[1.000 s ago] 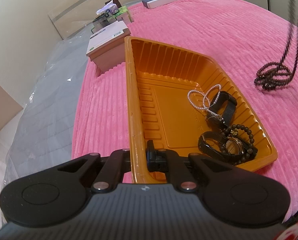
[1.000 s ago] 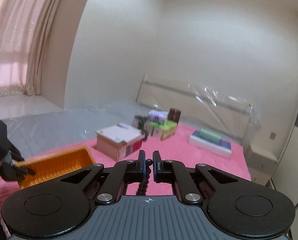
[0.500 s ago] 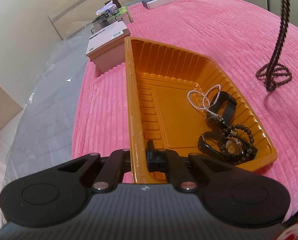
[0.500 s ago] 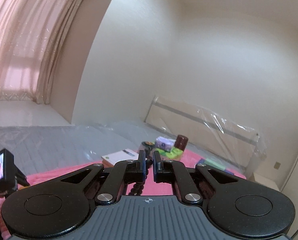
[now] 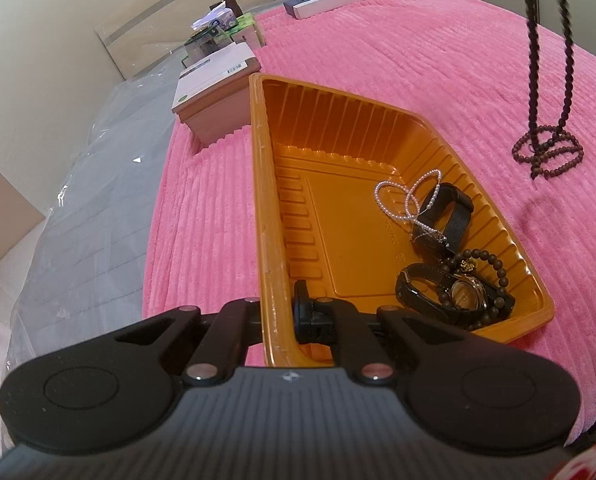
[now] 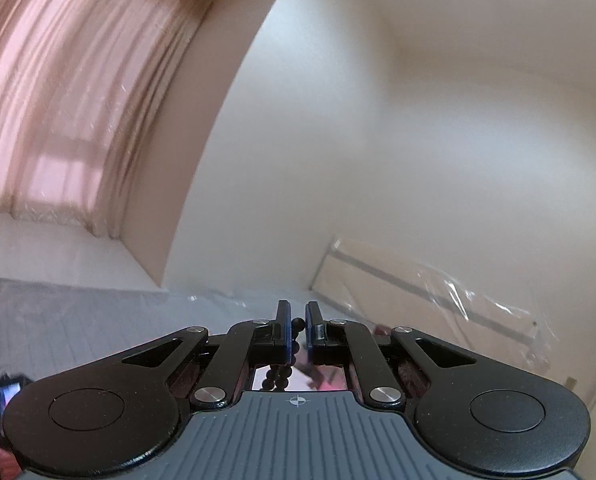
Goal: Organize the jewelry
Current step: 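Carry the dark bead strand over the orange tray and lower it in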
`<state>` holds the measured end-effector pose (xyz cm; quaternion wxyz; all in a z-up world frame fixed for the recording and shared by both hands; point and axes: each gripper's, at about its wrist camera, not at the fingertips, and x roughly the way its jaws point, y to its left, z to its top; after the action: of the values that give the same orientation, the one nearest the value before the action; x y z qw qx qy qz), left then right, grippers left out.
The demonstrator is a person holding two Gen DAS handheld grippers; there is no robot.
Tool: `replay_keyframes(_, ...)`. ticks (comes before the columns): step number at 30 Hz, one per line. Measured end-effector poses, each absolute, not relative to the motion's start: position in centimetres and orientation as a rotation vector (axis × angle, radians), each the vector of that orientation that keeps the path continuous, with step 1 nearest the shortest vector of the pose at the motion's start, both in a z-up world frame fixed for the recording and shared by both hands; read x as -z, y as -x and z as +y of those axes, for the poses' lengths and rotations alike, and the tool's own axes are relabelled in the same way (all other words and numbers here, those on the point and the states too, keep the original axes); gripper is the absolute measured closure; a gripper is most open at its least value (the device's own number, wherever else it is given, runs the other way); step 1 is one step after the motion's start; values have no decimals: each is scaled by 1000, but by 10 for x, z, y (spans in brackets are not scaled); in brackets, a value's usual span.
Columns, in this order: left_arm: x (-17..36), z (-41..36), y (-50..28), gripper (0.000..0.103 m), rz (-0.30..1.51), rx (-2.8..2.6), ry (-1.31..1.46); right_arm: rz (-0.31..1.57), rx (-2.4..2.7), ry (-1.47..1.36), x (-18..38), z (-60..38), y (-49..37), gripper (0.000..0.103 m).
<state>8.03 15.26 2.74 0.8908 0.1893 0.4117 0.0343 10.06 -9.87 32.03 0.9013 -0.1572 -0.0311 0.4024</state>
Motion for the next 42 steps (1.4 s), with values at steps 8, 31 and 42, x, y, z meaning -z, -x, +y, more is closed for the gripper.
replay_keyframes(8,-28,153,-80,99,852,-70,-388,-82,-906,362,-318,-45,-107,96)
replay_keyframes(31,-28,155,-80,99,850,-68,-379,202,-1024,581,-195,39,-152,96)
replay_keyframes(42,-27,155,-80,99,849,-66,-375,282,-1127,665,-174,49,-150,96)
